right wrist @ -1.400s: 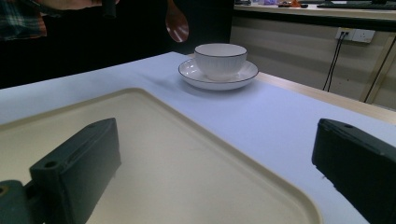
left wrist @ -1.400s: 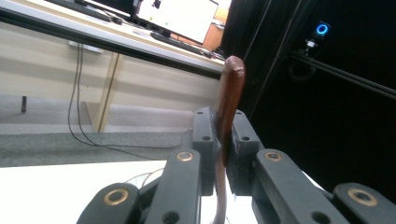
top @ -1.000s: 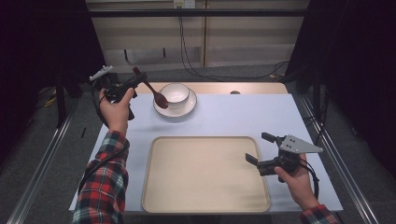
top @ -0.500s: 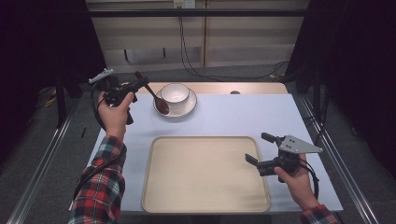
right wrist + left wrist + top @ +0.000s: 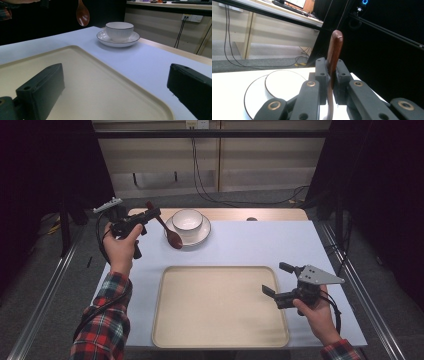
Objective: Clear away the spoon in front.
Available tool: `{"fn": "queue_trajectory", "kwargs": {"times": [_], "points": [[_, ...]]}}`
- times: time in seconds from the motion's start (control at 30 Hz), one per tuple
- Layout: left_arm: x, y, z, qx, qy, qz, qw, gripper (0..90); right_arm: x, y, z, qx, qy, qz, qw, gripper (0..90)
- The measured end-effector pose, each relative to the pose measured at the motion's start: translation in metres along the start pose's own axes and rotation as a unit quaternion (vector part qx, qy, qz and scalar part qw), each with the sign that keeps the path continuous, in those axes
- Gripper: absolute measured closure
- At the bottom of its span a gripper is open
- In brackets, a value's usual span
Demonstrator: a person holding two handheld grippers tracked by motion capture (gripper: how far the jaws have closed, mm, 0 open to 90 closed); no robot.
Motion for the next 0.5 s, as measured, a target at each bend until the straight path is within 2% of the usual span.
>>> {"fn": "queue_trajectory", "kwargs": {"times": [0.03,0.1,0.27,0.5], "points": [[0.000,0.000,0.001,-0.003,-0.005,0.003,1.0000,84.0,0.000,0.000,0.000,-0.001,0.001,0.001,1.0000,0.7],[0.002,-0.001,0.001,0.005,-0.002,-0.003,1.0000,84.1,0.000,0.000,-0.001,0.001,0.005,0.002,1.0000,0.7],[0.005,-0.003,0.004,0.007,-0.003,-0.006,1.0000,84.1,0.000,0.001,-0.001,0.000,0.002,0.004,1.0000,0.6],[0.010,-0.005,0.012,0.022,0.002,-0.016,0.9996,84.1,0.000,0.001,-0.001,0.000,0.003,0.004,1.0000,0.6]]}}
Point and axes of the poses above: each handheld gripper's, and its own axes: y roughly forward along the jaws, x roughly out of its underside, z roughly to its right, the point moved 5 cm from there along y, roughly forward along the jaws, and after that the axes turned 1 degree about -z, right-handed, at the moved point
